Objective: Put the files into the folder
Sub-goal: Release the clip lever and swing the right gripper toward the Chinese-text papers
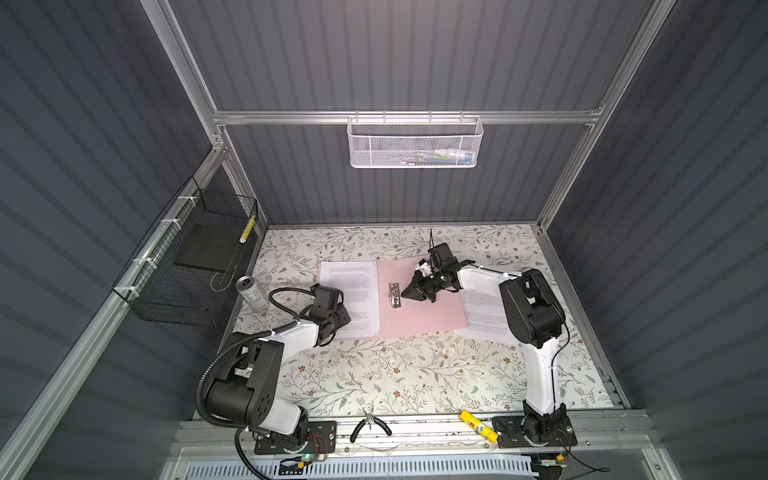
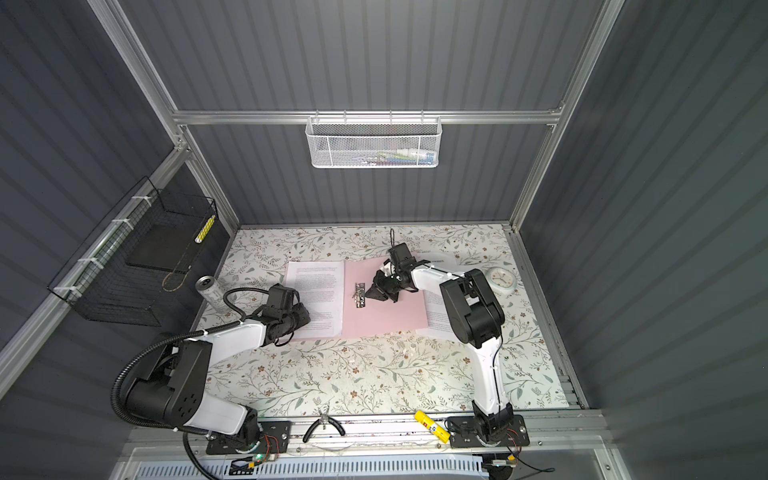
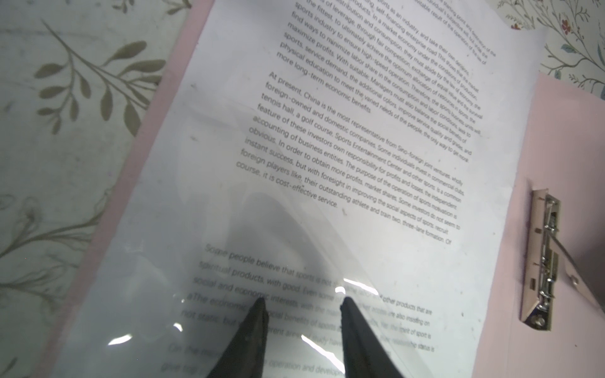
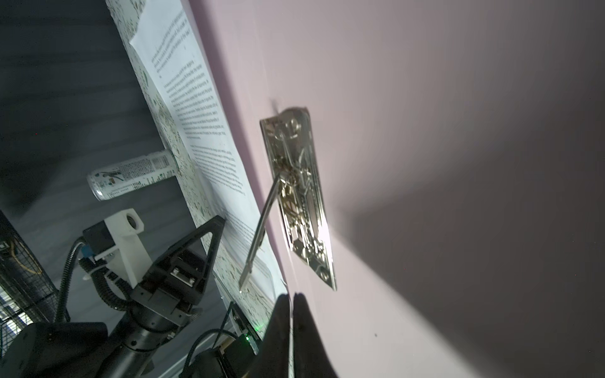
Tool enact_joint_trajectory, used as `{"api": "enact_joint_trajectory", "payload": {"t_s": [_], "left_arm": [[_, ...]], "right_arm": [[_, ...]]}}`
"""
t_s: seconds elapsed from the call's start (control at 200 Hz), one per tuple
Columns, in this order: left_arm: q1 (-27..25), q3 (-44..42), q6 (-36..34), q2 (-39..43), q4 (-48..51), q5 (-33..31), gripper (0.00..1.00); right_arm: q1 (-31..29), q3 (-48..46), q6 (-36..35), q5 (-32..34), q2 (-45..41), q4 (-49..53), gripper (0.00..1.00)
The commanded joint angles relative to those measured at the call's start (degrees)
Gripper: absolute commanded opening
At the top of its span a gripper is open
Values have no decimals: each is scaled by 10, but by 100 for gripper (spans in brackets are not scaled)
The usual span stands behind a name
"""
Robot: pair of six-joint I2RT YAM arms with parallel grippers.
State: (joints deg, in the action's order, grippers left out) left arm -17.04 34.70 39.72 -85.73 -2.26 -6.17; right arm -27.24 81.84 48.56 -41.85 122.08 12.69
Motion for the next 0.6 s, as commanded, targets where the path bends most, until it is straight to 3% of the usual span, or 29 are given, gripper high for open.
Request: {"api": "enact_joint_trajectory", "payload": {"t_s": [0.0,0.385,0.595], "left_arm": [[7,-30,10,-15,85,-13,40],[7,-29,9,-16,87,-12,41],[7,-26,9,-19,88,-11,41]], "right_arm": [[-8,0,-6,-8,11,10,7],[-34,91,-6,-39,75,39,8],[-21,207,0,-31,123,71,8]]}}
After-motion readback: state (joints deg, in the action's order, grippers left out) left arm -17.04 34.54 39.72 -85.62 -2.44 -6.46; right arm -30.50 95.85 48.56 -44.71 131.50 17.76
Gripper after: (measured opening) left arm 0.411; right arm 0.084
